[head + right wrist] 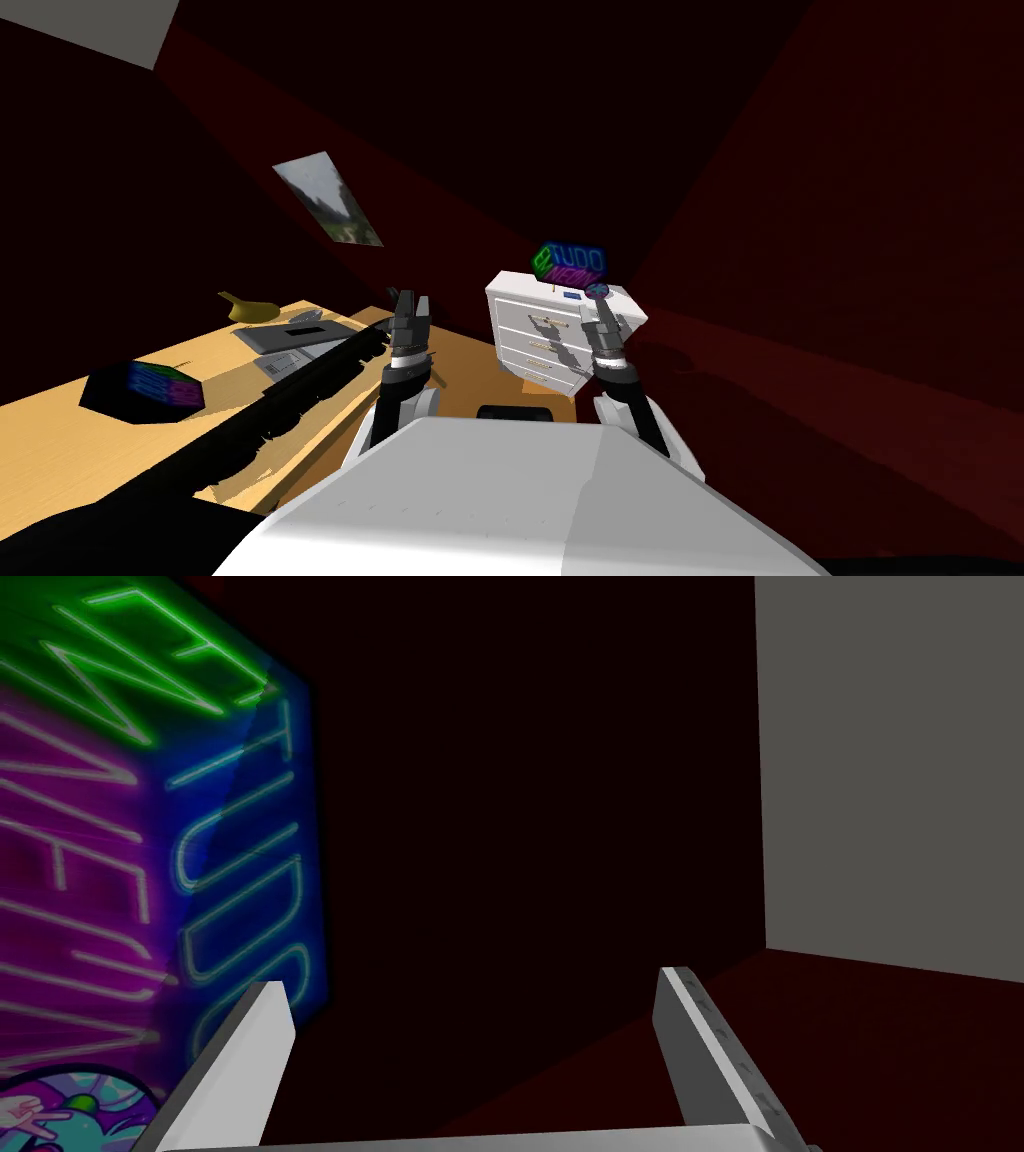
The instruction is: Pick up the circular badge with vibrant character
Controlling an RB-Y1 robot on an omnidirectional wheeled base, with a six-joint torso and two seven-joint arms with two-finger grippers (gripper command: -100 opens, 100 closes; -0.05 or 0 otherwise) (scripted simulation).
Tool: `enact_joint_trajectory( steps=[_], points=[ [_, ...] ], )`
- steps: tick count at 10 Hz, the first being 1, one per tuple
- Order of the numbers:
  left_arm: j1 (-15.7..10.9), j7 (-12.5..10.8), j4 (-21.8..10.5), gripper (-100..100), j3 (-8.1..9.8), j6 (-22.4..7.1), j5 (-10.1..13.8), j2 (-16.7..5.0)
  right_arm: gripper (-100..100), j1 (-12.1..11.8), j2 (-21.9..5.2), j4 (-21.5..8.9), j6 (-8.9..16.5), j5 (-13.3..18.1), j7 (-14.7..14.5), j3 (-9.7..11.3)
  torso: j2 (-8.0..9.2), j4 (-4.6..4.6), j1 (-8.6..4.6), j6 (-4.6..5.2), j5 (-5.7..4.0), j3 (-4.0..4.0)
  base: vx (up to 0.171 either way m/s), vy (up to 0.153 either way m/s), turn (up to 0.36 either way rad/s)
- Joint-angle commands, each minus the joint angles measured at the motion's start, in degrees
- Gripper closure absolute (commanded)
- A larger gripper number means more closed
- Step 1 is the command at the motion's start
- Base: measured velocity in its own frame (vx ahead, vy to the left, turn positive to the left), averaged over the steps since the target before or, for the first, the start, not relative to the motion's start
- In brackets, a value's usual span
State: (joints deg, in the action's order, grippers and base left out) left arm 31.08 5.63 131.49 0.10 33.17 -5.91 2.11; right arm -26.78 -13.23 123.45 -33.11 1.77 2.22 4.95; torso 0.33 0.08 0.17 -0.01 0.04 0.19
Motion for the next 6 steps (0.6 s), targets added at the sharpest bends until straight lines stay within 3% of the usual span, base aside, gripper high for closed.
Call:
enact_joint_trajectory(
  steps=[1,4,5,6],
  points=[
    [0.00,0.00,0.00,0,0.00,0.00,0.00,0.00,-100,0.42,-2.03,-0.98,-0.94,-0.07,-0.36,0.63,0.00,0.00,0.00,0.00,0.00,0.00,-0.079,0.063,0.028],
    [0.00,0.00,0.00,0,0.00,0.00,0.00,0.00,-100,2.67,-7.24,-4.80,-3.96,-0.13,-1.45,3.15,-0.08,-0.01,0.01,0.01,0.01,-0.04,-0.086,0.061,0.062],
    [0.00,0.00,0.00,0,0.00,0.00,0.00,0.00,-100,2.67,-8.82,-4.80,-3.96,-0.13,-1.45,3.15,0.06,0.01,0.07,0.00,0.02,0.03,-0.112,0.063,0.024],
    [0.00,0.00,0.00,0,0.00,0.00,0.00,0.00,-100,4.14,-10.51,-7.10,-5.61,0.07,-1.99,4.55,0.07,0.02,0.04,0.02,0.02,0.05,-0.119,0.067,0.061]
  ],
)
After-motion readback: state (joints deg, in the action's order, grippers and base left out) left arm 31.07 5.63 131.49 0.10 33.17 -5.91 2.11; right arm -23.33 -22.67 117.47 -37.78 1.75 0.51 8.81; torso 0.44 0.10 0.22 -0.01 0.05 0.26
